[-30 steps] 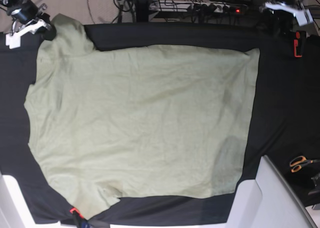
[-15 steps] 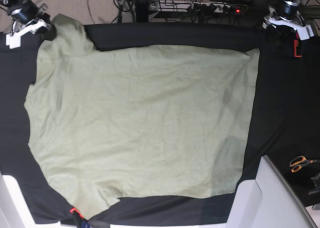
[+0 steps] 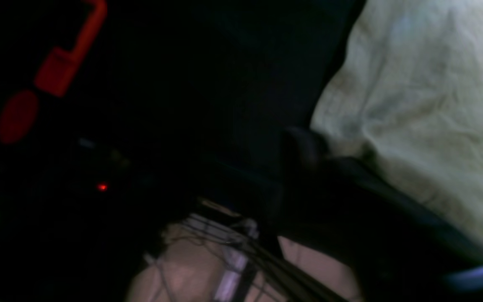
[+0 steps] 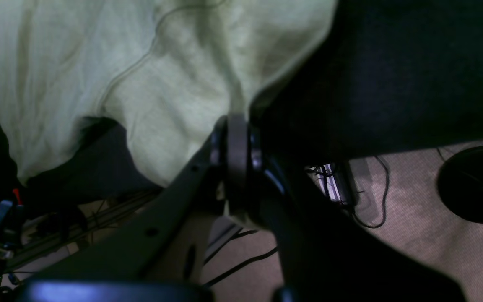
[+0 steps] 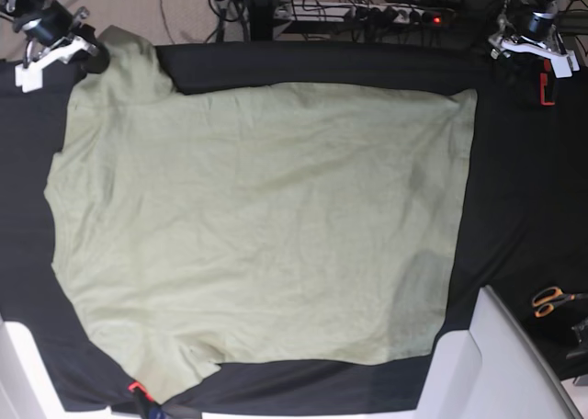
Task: Fold the T-shirt properly
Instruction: 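Move the left gripper to the other shoulder corner and grasp it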
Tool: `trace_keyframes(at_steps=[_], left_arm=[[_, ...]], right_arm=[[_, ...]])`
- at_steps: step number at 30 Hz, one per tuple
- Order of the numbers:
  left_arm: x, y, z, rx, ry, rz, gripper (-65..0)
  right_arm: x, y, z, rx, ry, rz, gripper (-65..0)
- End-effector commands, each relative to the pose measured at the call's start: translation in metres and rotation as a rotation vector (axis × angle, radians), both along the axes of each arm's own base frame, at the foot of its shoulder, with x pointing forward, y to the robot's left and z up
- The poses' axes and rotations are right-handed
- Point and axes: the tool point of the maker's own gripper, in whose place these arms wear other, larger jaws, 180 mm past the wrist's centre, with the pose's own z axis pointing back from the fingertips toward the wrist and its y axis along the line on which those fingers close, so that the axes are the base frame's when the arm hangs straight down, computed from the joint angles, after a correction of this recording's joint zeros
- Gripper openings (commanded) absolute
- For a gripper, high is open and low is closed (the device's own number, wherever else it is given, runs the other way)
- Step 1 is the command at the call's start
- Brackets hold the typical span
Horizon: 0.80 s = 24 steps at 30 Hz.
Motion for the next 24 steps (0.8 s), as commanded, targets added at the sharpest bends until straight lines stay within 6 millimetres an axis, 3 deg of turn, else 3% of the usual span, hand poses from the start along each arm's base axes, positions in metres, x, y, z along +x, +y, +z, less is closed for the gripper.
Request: trace_keyframes(at_steps=[1, 12, 20, 24], left_arm=[[0.005, 0.006, 0.009, 0.016, -0.036, -0.005, -25.0], [0.012, -0.011, -0.014, -0.072, -0.034, 0.041, -24.5], [0.025, -0.06, -0.027, -0.143, -0.025, -0.057, -24.5], [0.034, -0.064, -0.018, -0.127, -0.05, -0.08, -24.5]], right_arm=[[0.005, -0.007, 0.007, -0.014, -0.03, 0.003, -64.5], [0.005, -0.008, 0.007, -0.016, -0.031, 0.003, -64.5], [0.005, -0.008, 0.007, -0.016, -0.031, 0.003, -64.5], [0.005, -0.008, 0.007, -0.016, -0.031, 0.003, -64.5]])
